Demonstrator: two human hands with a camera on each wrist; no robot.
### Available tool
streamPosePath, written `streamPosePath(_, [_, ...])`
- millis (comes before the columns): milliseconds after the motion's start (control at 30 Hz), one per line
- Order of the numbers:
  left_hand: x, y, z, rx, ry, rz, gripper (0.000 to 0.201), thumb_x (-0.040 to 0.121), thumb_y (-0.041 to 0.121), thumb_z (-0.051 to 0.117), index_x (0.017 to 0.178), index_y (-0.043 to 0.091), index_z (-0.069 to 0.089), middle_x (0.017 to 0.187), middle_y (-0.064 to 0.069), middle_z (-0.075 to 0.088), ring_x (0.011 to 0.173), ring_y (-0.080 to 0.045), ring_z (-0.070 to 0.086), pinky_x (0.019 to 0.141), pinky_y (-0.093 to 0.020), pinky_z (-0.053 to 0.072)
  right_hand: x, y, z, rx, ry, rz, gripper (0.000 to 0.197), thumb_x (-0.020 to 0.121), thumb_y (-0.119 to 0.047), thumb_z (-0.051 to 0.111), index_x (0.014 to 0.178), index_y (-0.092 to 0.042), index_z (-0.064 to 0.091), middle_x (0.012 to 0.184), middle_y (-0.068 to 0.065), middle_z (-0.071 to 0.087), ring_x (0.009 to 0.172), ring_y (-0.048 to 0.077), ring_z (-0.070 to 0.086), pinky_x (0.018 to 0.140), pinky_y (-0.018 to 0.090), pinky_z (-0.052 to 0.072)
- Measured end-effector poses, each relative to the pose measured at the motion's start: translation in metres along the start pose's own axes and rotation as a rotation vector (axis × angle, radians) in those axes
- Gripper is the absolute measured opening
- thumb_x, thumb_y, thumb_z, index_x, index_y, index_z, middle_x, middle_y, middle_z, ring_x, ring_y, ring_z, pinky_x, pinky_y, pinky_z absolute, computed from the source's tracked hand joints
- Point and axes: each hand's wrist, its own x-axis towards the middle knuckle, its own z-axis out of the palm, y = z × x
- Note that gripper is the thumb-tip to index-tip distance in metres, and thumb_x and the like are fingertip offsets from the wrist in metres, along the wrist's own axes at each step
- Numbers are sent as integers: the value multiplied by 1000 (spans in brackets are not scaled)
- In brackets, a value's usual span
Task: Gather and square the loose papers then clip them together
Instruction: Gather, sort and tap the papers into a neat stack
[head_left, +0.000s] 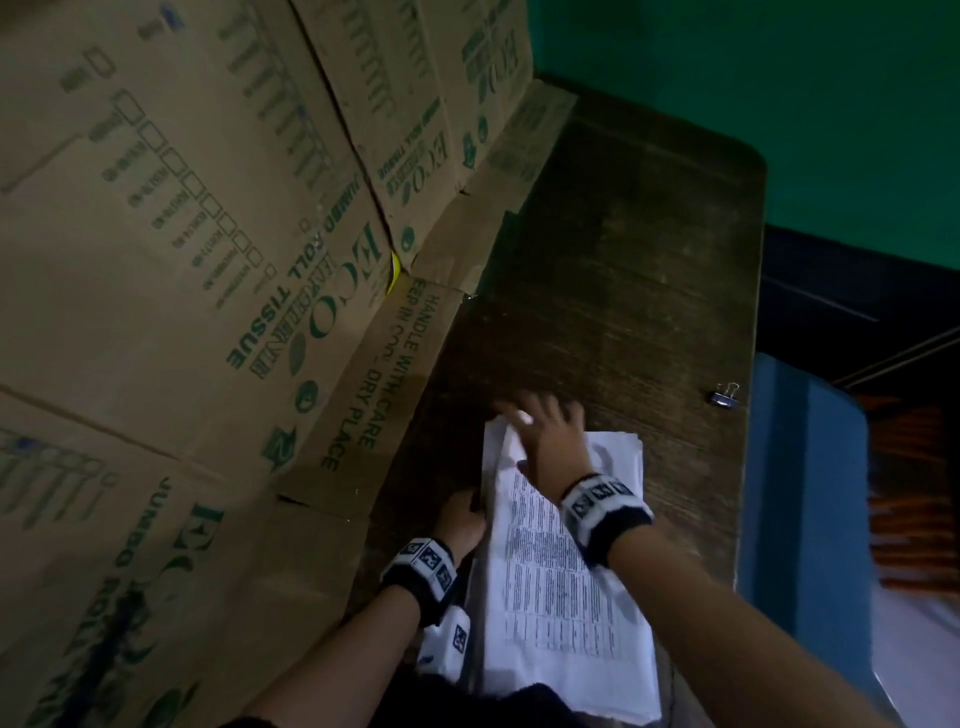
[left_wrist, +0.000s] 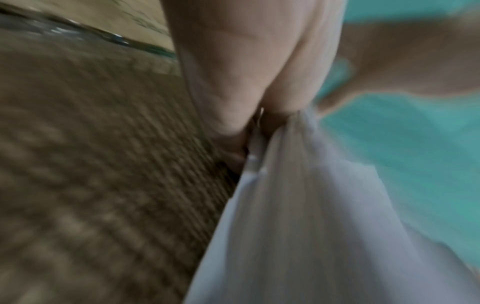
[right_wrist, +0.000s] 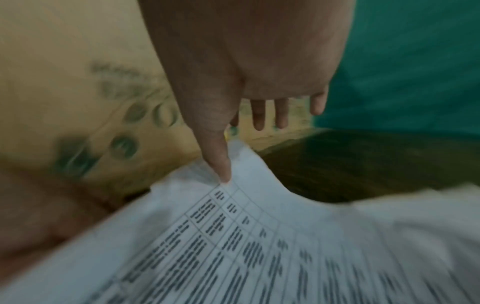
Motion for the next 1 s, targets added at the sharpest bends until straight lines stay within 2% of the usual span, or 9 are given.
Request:
streamPosePath(133, [-9,-4,1,-291,-125,-105,62,83,56,59,119,5,58,120,-17,61,105,-25,60,90,-42,46,-64,53,38,521,-129,736,77,89,-52,53,149,-19,18,155,12,21,143,34,21,111,57,20])
streamPosePath(233, [-16,0,17,-95,-152,-48,93,77,41,73,149,18,18,147,-4,37,137,-27,36,113,-45,33,-105,62,84,887,-260,986,84,91,-55,49,149,-5,13,157,21,13,144,39,15,115,52,18])
streamPosePath(333, [-19,6,25,-83,-153,62,86,79,12,71,146,28,19,143,-5,45,127,-26,48,105,-44,43,-122,52,113,1101,-152,934,77,87,-41,65,142,-3,28,146,20,34,133,36,36,107,47,35])
streamPosePath(433, [-25,21,9,-140,-123,209,77,76,-4,70,141,18,34,132,-8,56,112,-17,56,93,-29,46,-141,64,114,1349,-2,846,71,74,-38,78,129,-3,50,124,16,63,101,24,66,77,27,55])
streamPosePath(533, [-41,43,-20,-163,-176,323,71,73,4,77,135,18,44,125,-2,62,109,-16,60,95,-30,47,-163,78,88,1696,124,762,84,53,-40,92,123,-8,57,116,16,69,100,31,69,83,49,57])
streamPosePath(600, [-52,62,-32,-174,-193,414,62,72,3,78,124,24,51,120,-3,64,109,-20,62,96,-35,50,-170,77,56,1885,186,607,61,67,-24,87,119,-6,62,121,24,64,107,42,64,91,63,48])
streamPosePath(733, [-87,105,-34,-246,-11,642,52,75,-4,73,100,38,57,99,8,67,98,-19,65,79,-24,53,-170,65,-16,1708,611,511,20,87,-6,68,106,-5,67,107,16,72,100,37,67,86,58,53])
streamPosePath(800, [-99,115,-37,-315,53,732,44,76,-4,72,107,26,63,97,8,70,96,-14,67,80,-27,55,-172,55,-48,1661,777,474,18,87,-1,64,105,-3,67,100,6,75,93,26,70,81,46,58])
streamPosePath(1000, [-106,123,-48,-293,46,885,41,71,-4,77,107,6,59,94,5,67,87,5,65,74,-13,52,-183,55,-59,1580,815,369,35,76,4,65,108,-8,65,101,6,73,96,24,68,77,44,56])
